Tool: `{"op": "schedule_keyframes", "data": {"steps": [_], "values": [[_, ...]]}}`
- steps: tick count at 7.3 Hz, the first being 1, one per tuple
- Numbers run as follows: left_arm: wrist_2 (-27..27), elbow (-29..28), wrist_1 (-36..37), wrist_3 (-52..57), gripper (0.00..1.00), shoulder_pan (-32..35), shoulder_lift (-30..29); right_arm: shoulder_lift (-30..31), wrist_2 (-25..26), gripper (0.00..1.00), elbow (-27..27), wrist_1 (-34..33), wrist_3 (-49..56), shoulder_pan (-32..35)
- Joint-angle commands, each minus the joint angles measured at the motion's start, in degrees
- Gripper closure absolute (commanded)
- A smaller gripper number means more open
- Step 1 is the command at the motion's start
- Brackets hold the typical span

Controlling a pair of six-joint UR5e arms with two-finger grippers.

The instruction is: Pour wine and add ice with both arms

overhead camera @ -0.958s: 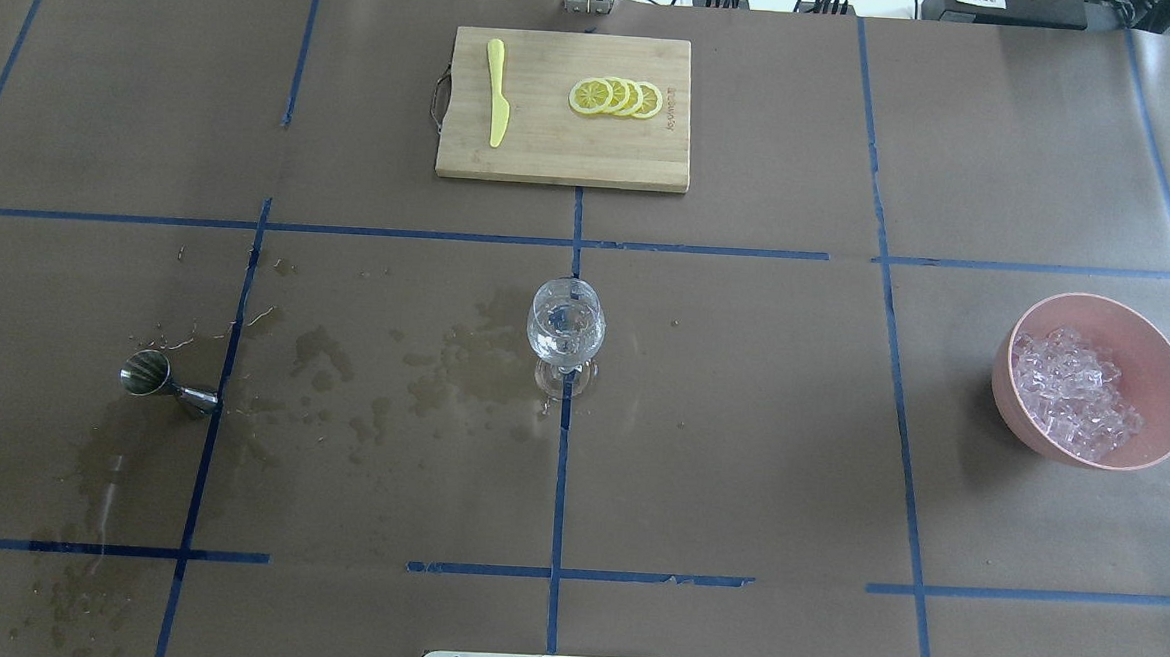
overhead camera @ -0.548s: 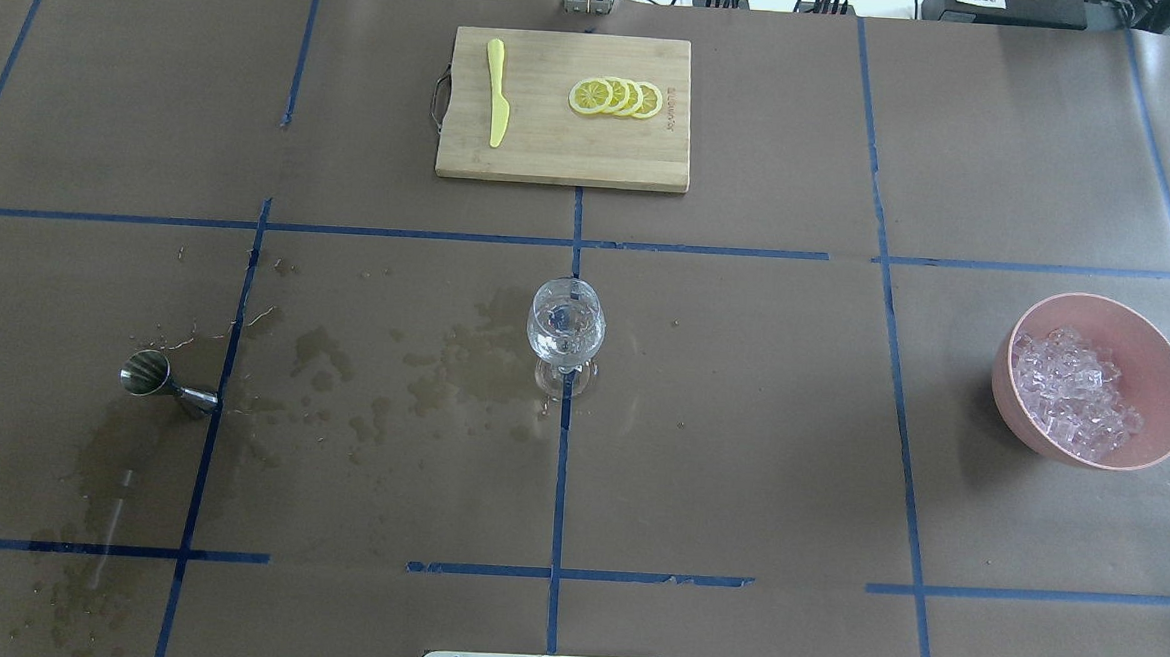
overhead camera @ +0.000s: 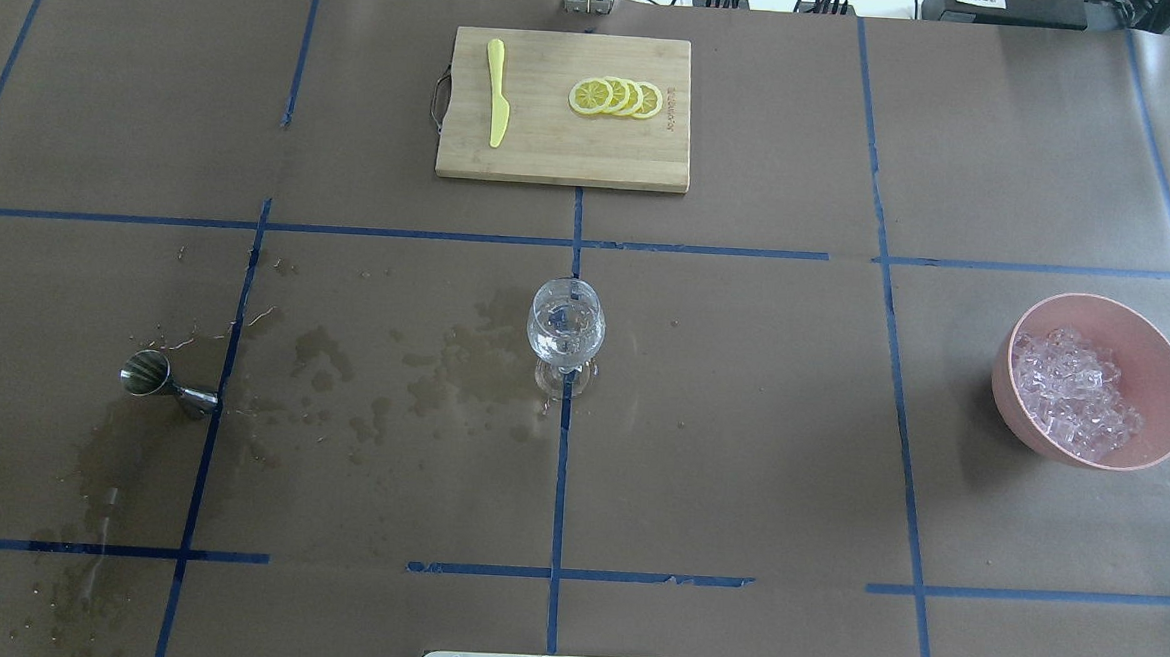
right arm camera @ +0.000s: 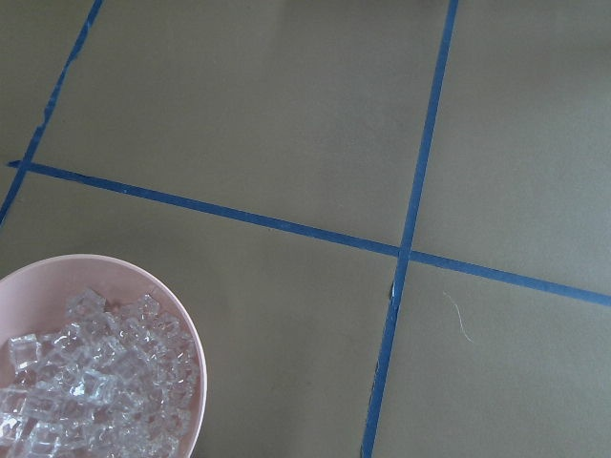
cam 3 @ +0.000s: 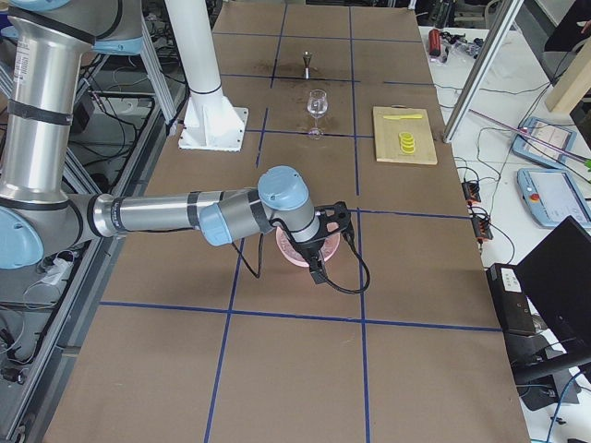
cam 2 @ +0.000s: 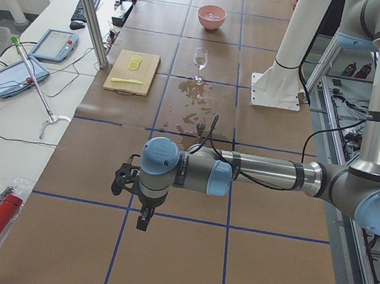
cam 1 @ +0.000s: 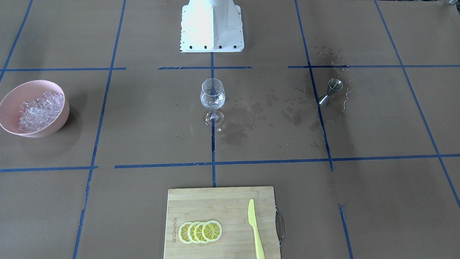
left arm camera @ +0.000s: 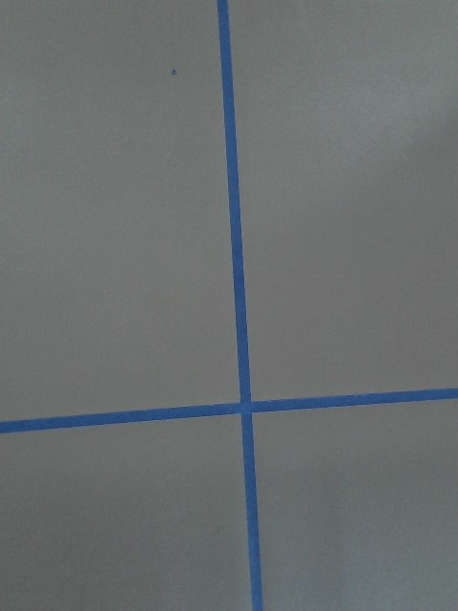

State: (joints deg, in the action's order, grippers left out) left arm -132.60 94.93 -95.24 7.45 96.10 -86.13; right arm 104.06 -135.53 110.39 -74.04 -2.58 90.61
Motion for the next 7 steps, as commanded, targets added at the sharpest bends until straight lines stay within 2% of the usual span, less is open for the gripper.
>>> {"op": "schedule_keyframes", "data": {"steps": [1,2,3,4,5,7], "values": [[-0.11,0.25,-1.18,0.64,0.0,-0.39,0.35,-0.09,0.0,0.0,0.26,0.04,-1.28,-1.91],[-0.2,-0.18,-1.61,0.64,0.0,-0.39,0.35,-0.17,0.08,0.0,1.74,0.12,-5.46,-4.45],[-0.29,0.25,-1.53,0.64,0.0,-0.39,0.26,-0.26,0.17,0.0,3.15,3.08,-11.94,-7.79],[-0.29,0.25,-1.53,0.64,0.0,-0.39,0.26,-0.18,1.65,0.0,2.9,11.03,-21.67,-12.43],[-0.29,0.25,-1.53,0.64,0.0,-0.56,0.26,-0.26,6.37,0.0,2.9,16.24,-30.29,-19.35],[-0.29,0.25,-1.61,0.64,0.0,-0.57,0.26,-0.53,21.46,0.0,2.64,20.85,-43.16,-33.6]]}}
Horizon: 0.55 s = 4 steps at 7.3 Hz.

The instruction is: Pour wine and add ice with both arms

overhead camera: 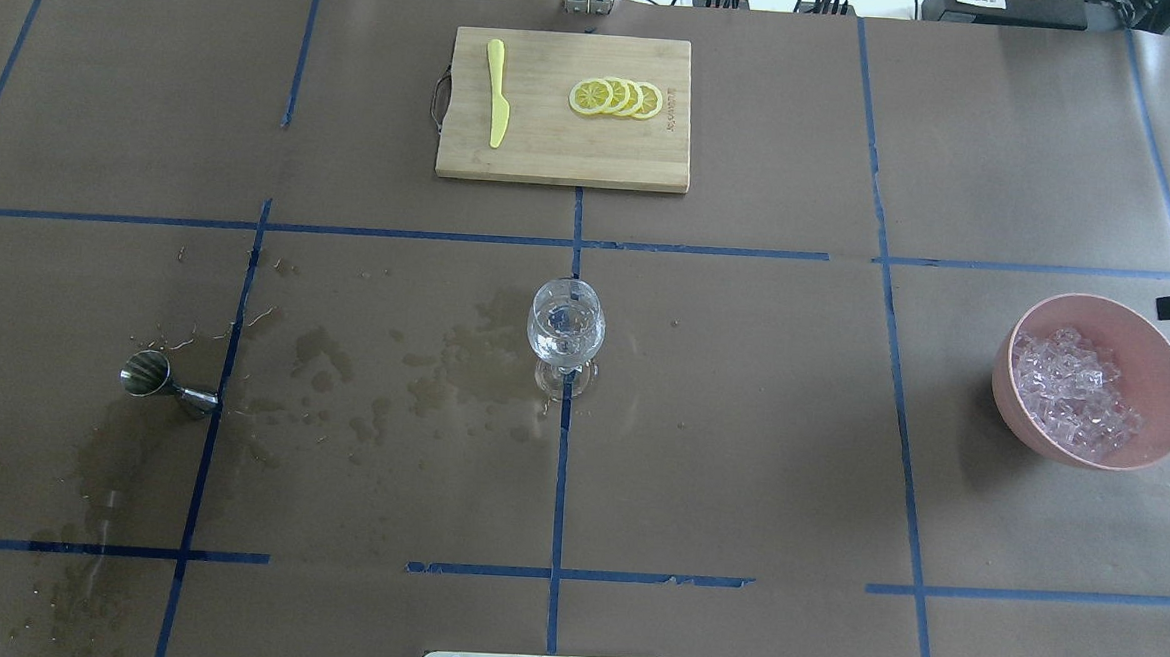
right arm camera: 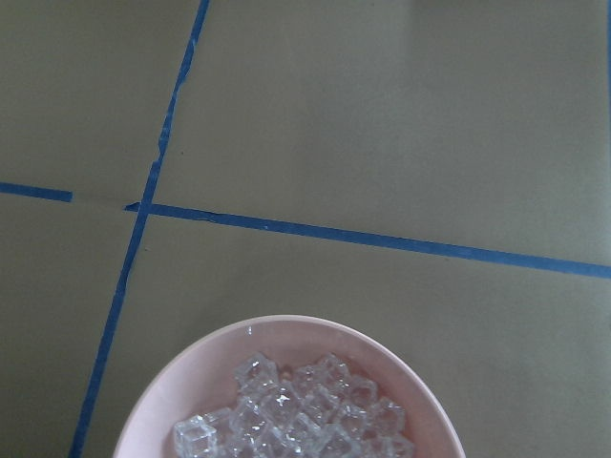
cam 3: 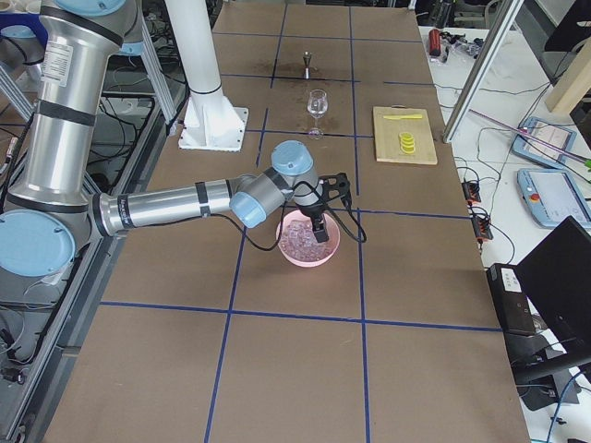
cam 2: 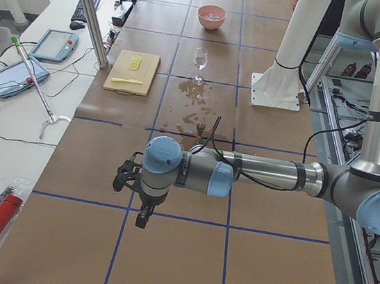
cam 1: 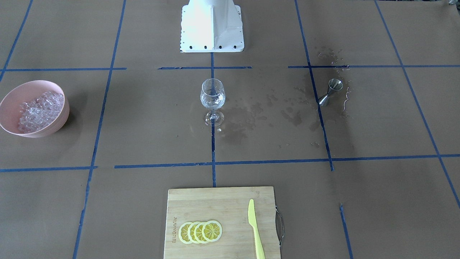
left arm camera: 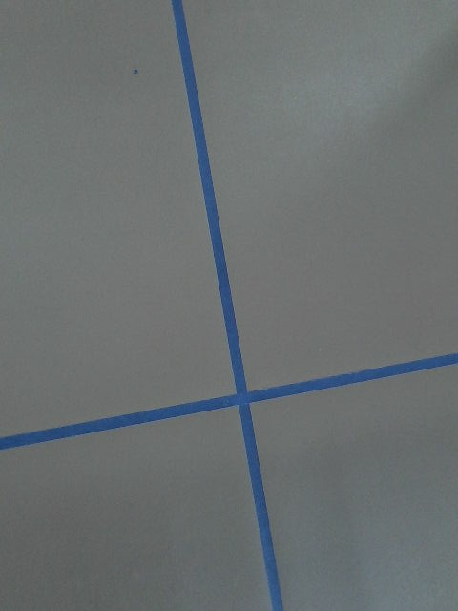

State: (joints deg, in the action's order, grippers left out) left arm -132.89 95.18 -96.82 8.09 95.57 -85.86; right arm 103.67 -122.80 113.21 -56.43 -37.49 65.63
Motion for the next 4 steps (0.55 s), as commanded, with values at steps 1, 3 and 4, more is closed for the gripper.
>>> {"op": "schedule_keyframes", "data": {"steps": [1,3,4], "values": [[0.0,-0.08,-0.04,0.0,0.0,-0.03,0.0,-0.14,12.46,0.0,-1.58,4.83,-10.82,-12.68],[0.0,-0.17,-0.04,0.0,0.0,-0.03,0.0,-0.14,16.0,0.01,-6.4,12.01,-13.56,-15.69],[0.0,-0.17,-0.04,0.0,0.0,-0.03,0.0,-0.05,17.5,0.03,-7.21,12.83,-14.1,-16.31]]}}
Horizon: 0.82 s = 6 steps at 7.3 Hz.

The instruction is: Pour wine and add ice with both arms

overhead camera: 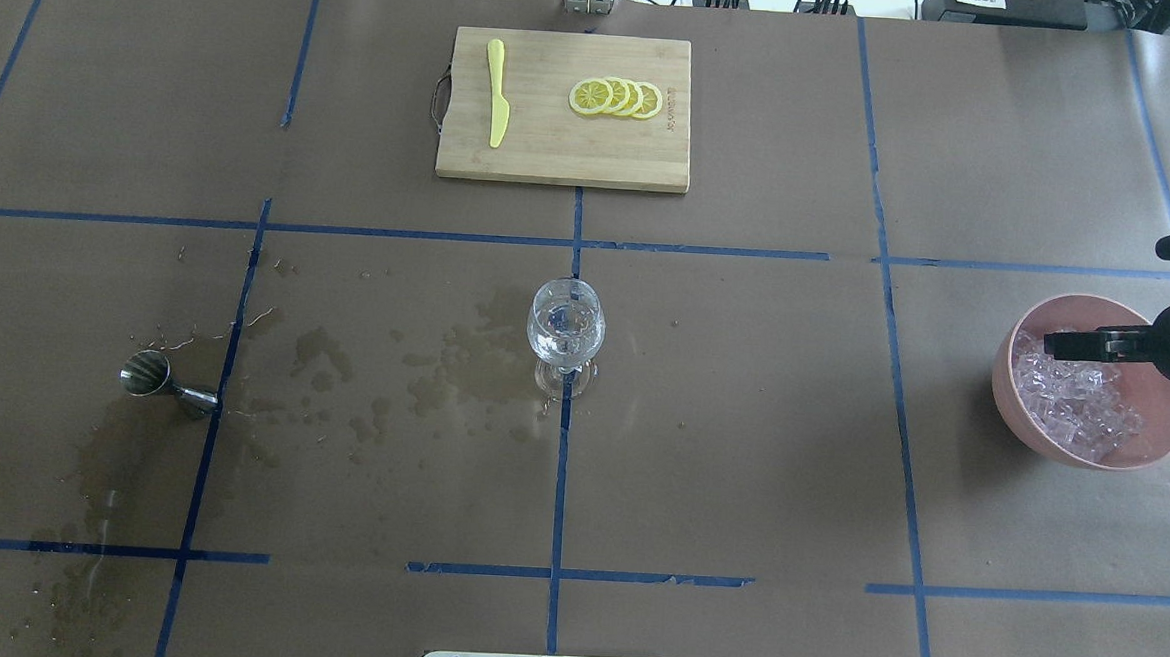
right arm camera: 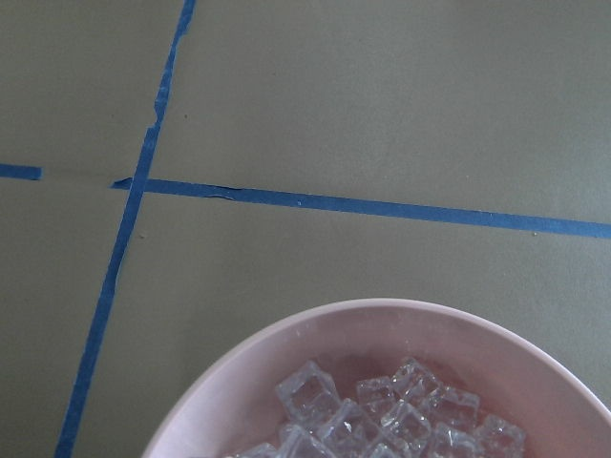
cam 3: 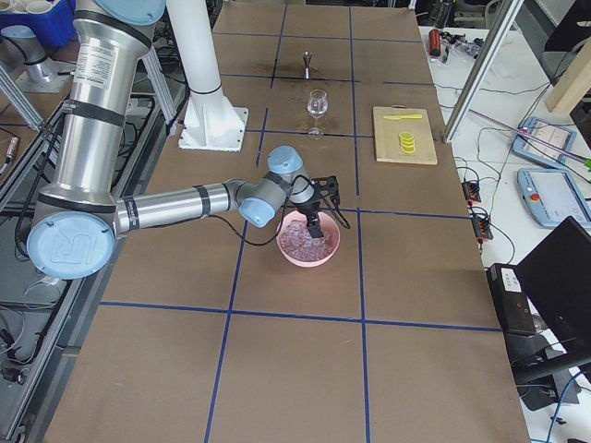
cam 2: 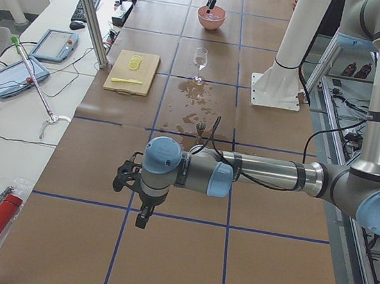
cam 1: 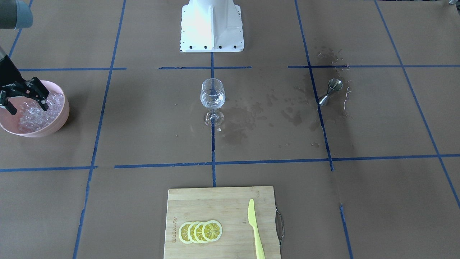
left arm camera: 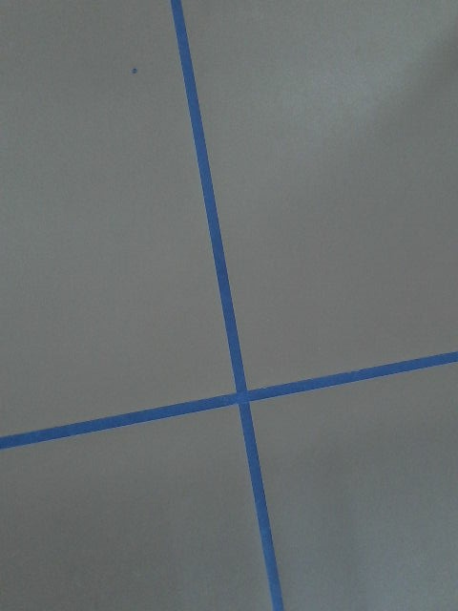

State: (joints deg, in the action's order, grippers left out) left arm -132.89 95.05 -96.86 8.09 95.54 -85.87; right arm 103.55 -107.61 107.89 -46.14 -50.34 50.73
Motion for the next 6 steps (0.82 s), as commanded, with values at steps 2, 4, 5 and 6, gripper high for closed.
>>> {"op": "schedule_keyframes", "data": {"steps": [2,4,5,6], "values": [[0.0,-0.04,0.0,0.0,0.0,0.0,0.09,1.47,3.2,0.09,-2.07,2.55,-1.25,-1.69],[0.0,-0.04,-0.09,0.0,0.0,0.0,0.09,2.7,3.11,0.09,-2.07,2.64,-1.25,-1.95],[0.0,-0.04,-0.09,0.0,0.0,0.0,0.09,2.88,3.11,0.09,-2.07,2.64,-1.25,-2.48],[0.0,-0.04,-0.09,0.0,0.0,0.0,0.09,3.23,3.02,0.09,-1.99,2.64,-1.25,-2.83]]}}
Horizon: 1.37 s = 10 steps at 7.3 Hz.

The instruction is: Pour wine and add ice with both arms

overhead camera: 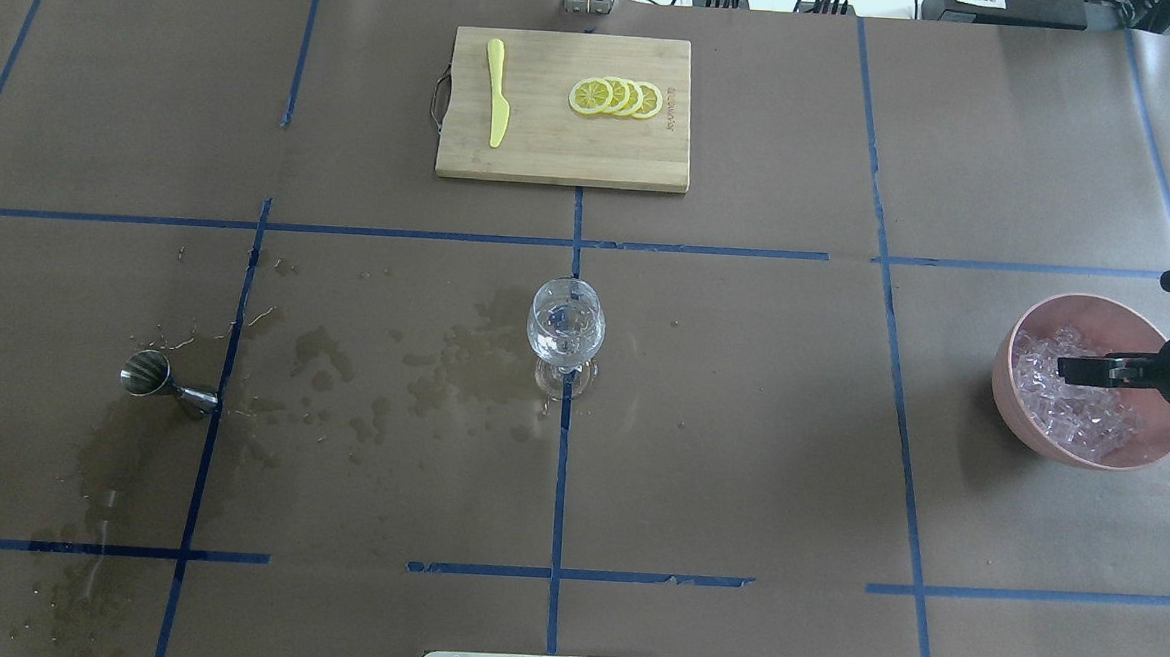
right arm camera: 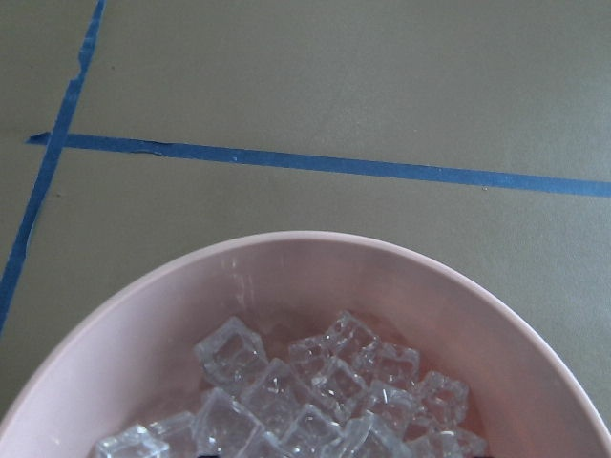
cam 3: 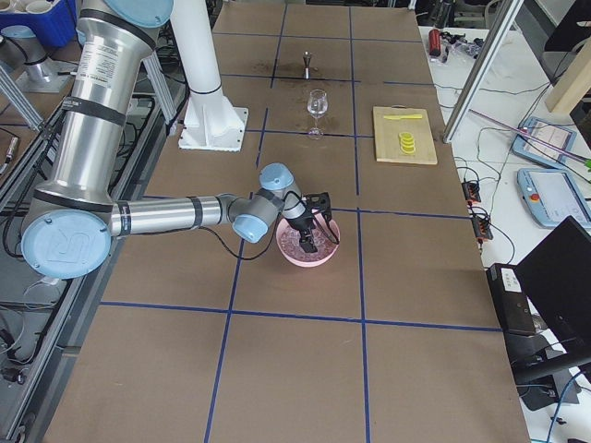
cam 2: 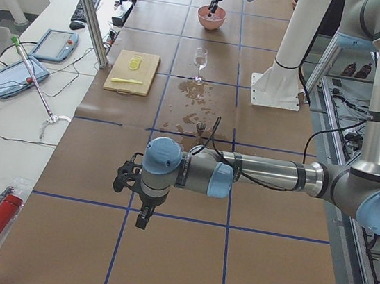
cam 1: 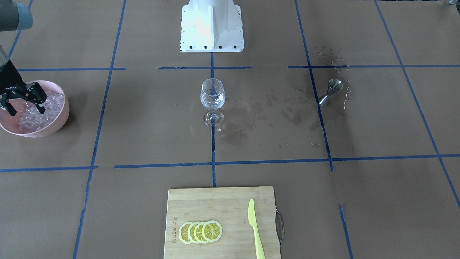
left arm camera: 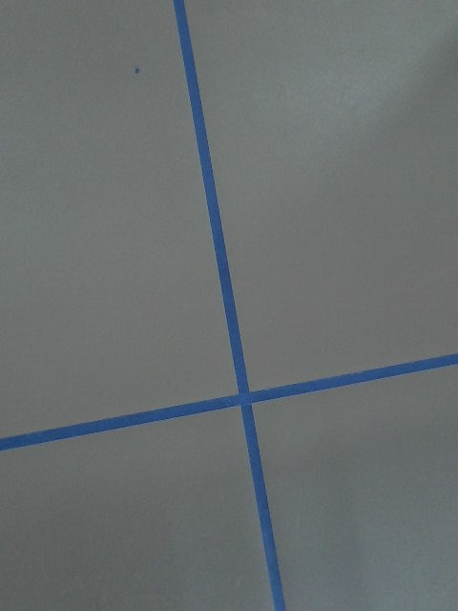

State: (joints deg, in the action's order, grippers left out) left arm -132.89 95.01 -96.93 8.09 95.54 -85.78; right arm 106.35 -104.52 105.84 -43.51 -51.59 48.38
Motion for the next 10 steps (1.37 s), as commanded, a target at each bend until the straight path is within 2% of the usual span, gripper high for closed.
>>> {"op": "schedule_keyframes", "data": {"steps": [1,5,6,7,8,10], "values": [[0.0,0.0,-0.01,0.0,0.0,0.0,0.0,0.43,0.02,0.09,0.07,0.01,0.0,-1.0],[0.0,0.0,-0.01,0.0,0.0,0.0,0.0,0.26,-0.06,0.09,0.07,0.1,0.0,-1.53],[-0.09,0.0,-0.01,0.0,0.0,0.0,0.0,0.26,-0.06,0.22,0.07,0.1,-0.09,-1.53],[-0.09,0.0,-0.01,0.0,0.0,0.0,0.0,0.34,0.02,0.82,-0.02,0.1,-0.35,-1.44],[-0.09,0.0,-0.01,0.0,0.0,-0.09,0.0,0.34,0.02,1.0,-0.02,0.1,-0.27,-1.53],[-0.09,-0.09,-0.01,0.0,0.0,-0.09,0.0,0.26,-0.06,1.0,-0.02,0.01,0.0,-1.44]]}}
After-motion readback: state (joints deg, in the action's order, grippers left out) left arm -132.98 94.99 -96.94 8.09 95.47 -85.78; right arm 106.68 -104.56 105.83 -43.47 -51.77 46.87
